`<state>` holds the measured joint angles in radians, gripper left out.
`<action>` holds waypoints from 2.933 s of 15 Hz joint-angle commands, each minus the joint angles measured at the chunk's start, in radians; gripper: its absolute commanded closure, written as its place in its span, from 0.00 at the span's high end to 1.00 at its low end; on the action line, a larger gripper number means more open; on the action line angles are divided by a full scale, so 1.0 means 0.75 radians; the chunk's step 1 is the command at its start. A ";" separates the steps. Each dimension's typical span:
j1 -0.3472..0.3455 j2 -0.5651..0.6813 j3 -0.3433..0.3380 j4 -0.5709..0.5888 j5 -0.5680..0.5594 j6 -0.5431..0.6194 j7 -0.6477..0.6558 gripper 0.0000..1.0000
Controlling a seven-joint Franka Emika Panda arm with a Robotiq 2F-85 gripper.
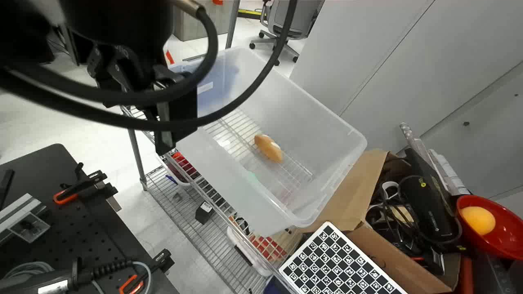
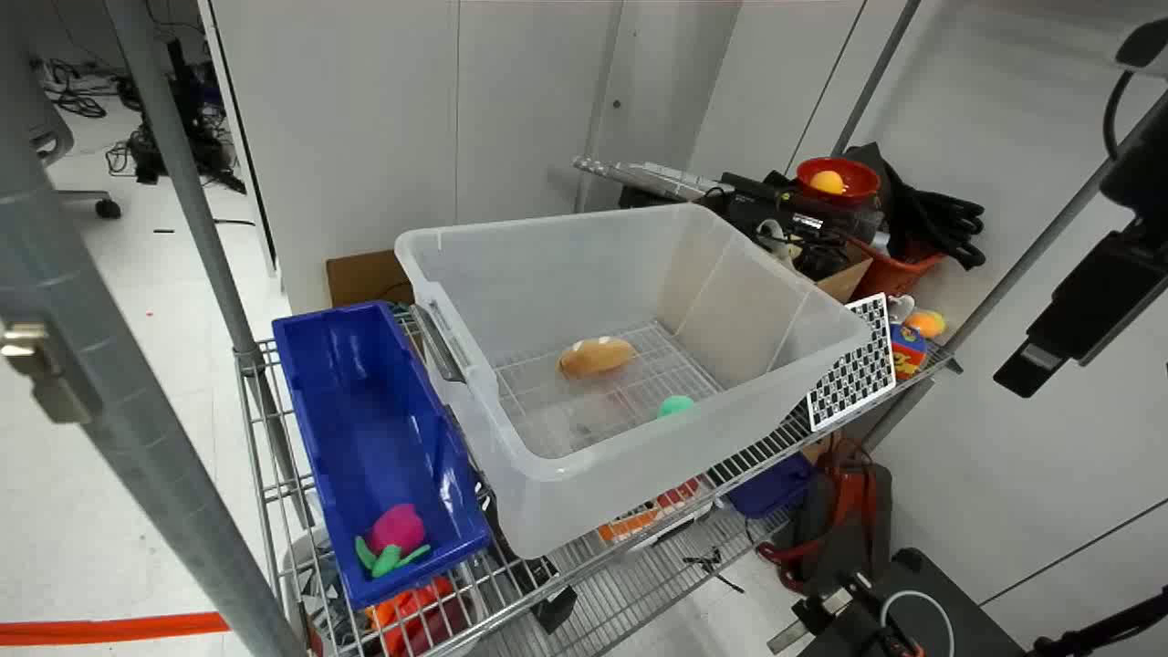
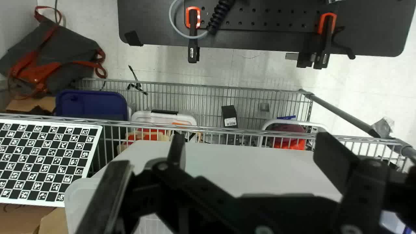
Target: Move the green plush toy to the left.
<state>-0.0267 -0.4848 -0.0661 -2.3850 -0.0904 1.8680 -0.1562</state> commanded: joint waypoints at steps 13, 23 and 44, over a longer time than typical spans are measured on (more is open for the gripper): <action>-0.001 0.249 0.012 0.120 0.030 0.042 0.095 1.00; -0.009 0.920 0.020 0.656 0.102 0.258 0.394 1.00; 0.128 1.927 -0.167 1.388 -0.016 0.249 0.764 1.00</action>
<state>0.0502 0.9116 -0.1468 -1.4185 -0.0616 2.1372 0.3658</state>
